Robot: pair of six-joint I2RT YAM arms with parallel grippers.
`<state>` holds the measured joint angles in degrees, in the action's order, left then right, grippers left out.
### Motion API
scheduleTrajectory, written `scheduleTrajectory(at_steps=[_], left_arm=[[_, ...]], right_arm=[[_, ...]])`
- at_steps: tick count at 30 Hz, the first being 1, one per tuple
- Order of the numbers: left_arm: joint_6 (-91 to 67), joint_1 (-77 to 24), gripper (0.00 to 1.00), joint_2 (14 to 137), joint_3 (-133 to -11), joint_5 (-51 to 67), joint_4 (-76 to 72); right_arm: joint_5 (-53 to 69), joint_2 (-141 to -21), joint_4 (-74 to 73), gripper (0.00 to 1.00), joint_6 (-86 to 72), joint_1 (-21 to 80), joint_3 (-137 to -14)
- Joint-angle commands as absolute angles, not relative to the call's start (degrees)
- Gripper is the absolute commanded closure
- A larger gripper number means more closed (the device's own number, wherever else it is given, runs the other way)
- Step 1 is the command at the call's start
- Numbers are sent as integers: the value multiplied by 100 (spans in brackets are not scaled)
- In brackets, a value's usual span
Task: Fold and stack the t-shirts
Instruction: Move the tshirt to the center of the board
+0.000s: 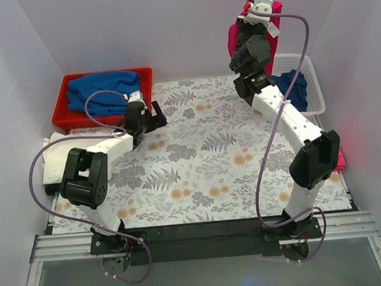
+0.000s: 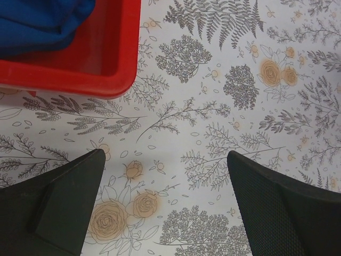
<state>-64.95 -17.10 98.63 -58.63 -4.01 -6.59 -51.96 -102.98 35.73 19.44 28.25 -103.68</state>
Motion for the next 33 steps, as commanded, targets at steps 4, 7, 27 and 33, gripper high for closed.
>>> scheduleTrajectory(at_steps=[4,7,27,33], left_arm=[[-6627,-1740,2,9282,-5660,-387,-747],[-6697,-1740,2,9176,-5581,-422,-747],[-7260,-1740,2,8306,-4852,-1301,-466],[-7374,-1740,2,8314,-4790,-1178,-483]], right_arm=[[-4280,-9589,4219,99,3161,3619,-10406],[-4280,-9396,4192,99,3471,4024,-10380],[-7135,-6900,4157,99,1551,5064,-5192],[-7374,-7373,4034,99,493,4738,-3763]])
